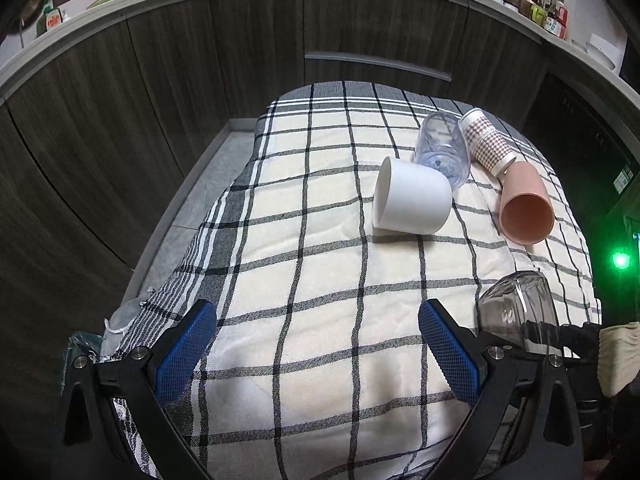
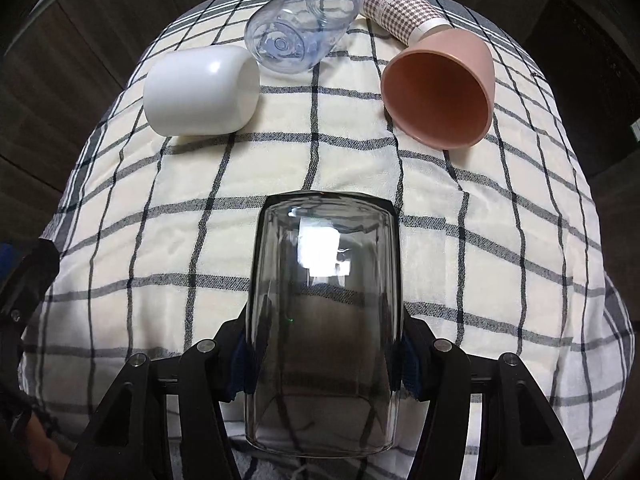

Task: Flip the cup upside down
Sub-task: 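Lift the glass cup with the right tool and rotate it over, then grasp the glass cup with the left tool while the right tool releases it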

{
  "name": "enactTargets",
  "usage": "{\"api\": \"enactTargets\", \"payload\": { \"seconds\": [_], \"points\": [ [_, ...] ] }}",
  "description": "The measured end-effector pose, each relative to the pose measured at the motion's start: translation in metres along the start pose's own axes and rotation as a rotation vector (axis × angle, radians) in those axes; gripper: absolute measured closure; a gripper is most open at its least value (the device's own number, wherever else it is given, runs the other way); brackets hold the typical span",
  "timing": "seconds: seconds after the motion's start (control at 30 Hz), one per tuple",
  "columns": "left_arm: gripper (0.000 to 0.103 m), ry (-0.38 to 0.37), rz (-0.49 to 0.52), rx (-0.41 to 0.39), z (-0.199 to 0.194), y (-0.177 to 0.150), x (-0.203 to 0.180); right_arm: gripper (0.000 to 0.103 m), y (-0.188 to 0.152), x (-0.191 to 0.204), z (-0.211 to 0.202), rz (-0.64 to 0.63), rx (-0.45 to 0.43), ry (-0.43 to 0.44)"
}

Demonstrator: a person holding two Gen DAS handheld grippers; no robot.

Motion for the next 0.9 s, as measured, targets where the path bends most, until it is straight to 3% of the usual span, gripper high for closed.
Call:
{"api": "enactTargets", "payload": {
  "seconds": [0.03, 0.1, 0.17, 0.4, 0.6, 0.8, 0.9],
  "points": [
    [0.000, 0.004, 0.003, 0.001, 0.000, 0.000, 0.000, 0.044, 0.001, 0.000, -0.001, -0.003, -0.006, -0.003],
    [0.000, 0.010, 0.010, 0.004, -0.002, 0.001, -0.002, 0.029, 0.004, 0.000, -0.007, -0.010, -0.037, -0.005],
    [0.000, 0.010, 0.014, 0.005, -0.005, 0.002, -0.003, 0.022, 0.007, -0.001, -0.015, -0.013, -0.069, -0.005],
    [0.000, -0.023, 0.048, -0.009, -0.021, 0.016, -0.029, 0.022, 0.016, -0.017, -0.058, 0.026, -0.153, 0.053],
    [0.000, -0.080, 0.137, -0.006, -0.027, 0.032, -0.082, 0.022, 0.025, -0.061, -0.091, 0.090, -0.229, 0.092],
    [0.000, -0.130, 0.211, 0.109, -0.012, 0.034, -0.128, 0.022, 0.035, -0.110, -0.113, 0.156, -0.322, 0.063],
    [0.001, -0.167, 0.221, 0.205, 0.001, 0.034, -0.145, 0.022, 0.045, -0.131, -0.117, 0.189, -0.354, 0.042]
  ]
}}
Point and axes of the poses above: each gripper's, at about its wrist camera, not at the fingertips, and z roughly the way its jaws point, x to its left, y to its top, the point moved 10 cm from there along z, roughly the way its jaws point, and after that the axes turned 15 degrees about z, right-handed, at the moved point
